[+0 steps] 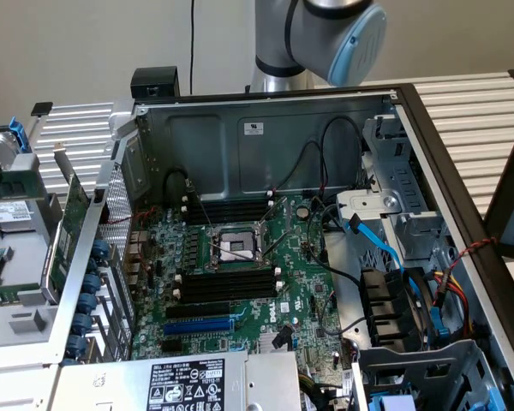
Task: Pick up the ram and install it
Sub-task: 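Pick up the ram and move it above insertion slot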
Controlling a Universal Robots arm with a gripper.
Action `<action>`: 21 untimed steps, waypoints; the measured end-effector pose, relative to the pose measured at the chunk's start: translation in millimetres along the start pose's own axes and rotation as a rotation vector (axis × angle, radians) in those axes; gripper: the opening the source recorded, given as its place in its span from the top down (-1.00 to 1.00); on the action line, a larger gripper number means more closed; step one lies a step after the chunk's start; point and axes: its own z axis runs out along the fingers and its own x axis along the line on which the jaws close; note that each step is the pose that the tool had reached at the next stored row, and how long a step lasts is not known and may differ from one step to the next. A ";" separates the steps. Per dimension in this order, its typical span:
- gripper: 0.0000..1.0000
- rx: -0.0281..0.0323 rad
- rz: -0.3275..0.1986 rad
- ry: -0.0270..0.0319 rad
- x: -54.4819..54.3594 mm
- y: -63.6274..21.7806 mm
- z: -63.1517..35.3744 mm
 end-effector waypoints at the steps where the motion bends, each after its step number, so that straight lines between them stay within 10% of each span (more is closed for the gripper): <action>1: 0.74 -0.0002 -0.001 -0.0011 0.1 -2.7 -3.3; 9: 0.74 -0.0032 -0.004 -0.0028 0.1 -29.7 -25.2; 21: 0.74 -0.0128 -0.013 -0.0027 -0.4 -80.6 -29.2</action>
